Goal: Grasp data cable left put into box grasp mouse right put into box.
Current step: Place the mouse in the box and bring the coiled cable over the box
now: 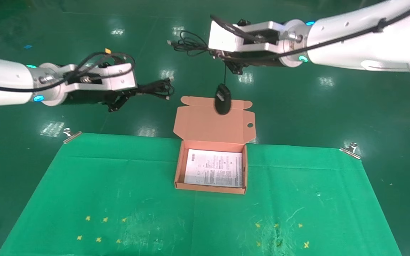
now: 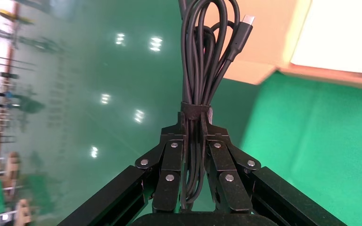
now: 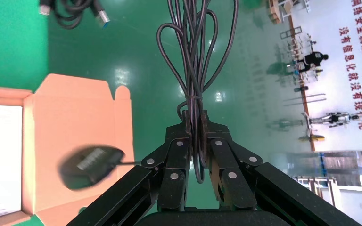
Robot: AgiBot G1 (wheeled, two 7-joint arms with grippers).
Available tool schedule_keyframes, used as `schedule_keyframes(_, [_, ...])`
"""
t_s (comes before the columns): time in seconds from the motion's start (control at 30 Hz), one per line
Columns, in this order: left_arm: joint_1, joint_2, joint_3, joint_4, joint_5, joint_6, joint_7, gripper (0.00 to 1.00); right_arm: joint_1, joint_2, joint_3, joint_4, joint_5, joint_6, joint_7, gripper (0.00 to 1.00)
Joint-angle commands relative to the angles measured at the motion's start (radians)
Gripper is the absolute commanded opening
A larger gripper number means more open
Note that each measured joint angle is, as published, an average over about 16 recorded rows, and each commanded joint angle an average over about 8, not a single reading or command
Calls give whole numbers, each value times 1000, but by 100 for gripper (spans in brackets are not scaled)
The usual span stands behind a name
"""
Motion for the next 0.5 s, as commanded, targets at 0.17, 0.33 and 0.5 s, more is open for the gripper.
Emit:
schedule_keyframes(0.17, [15, -42, 3, -27, 4, 28, -15, 0, -22, -3, -11, 5, -8, 1, -11, 0])
schedule_keyframes(0.33, [21, -81, 11, -65, 50, 52, -68, 0, -48, -25, -28, -12, -18, 2, -9, 0])
schedule_keyframes(0.5, [26, -124, 18, -117, 115, 79, -151, 0, -74, -53, -55, -33, -13, 9, -4, 0])
